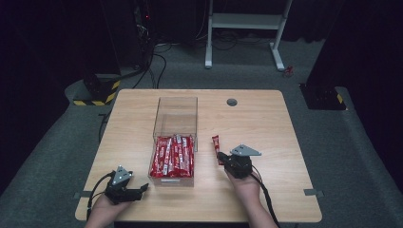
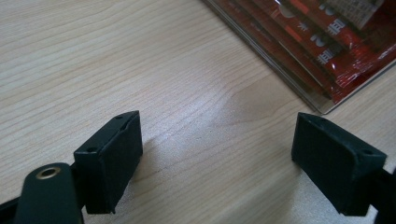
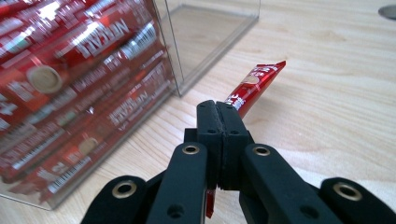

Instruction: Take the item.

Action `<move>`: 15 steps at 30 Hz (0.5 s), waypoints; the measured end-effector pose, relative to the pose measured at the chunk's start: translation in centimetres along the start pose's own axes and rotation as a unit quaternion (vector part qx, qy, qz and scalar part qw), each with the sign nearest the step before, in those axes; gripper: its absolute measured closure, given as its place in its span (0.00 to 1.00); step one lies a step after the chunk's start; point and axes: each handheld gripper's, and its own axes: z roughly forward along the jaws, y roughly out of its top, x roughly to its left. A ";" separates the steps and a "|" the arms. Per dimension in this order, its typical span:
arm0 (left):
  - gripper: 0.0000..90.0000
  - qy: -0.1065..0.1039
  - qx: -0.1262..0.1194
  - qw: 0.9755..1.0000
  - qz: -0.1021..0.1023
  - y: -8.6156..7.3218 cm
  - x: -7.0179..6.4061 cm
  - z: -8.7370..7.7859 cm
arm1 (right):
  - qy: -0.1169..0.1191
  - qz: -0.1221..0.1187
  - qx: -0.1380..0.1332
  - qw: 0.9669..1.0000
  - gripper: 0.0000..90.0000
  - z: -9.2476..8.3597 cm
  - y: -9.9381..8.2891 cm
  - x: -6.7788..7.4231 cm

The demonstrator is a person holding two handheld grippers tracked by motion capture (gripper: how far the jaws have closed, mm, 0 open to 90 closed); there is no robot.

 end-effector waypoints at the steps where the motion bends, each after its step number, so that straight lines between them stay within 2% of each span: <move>1: 0.19 0.000 0.000 1.000 0.000 0.0 0.0 0.0 | -0.001 0.002 0.003 1.000 1.00 0.1 -0.1 0.0; 8: 0.19 0.000 0.000 1.000 0.000 0.0 0.0 0.0 | -0.008 0.007 0.027 1.000 1.00 0.9 -0.9 -0.3; 15: 0.19 0.000 -0.001 1.000 0.000 0.0 0.0 0.0 | -0.014 0.001 0.042 0.999 0.99 1.5 -1.3 -0.3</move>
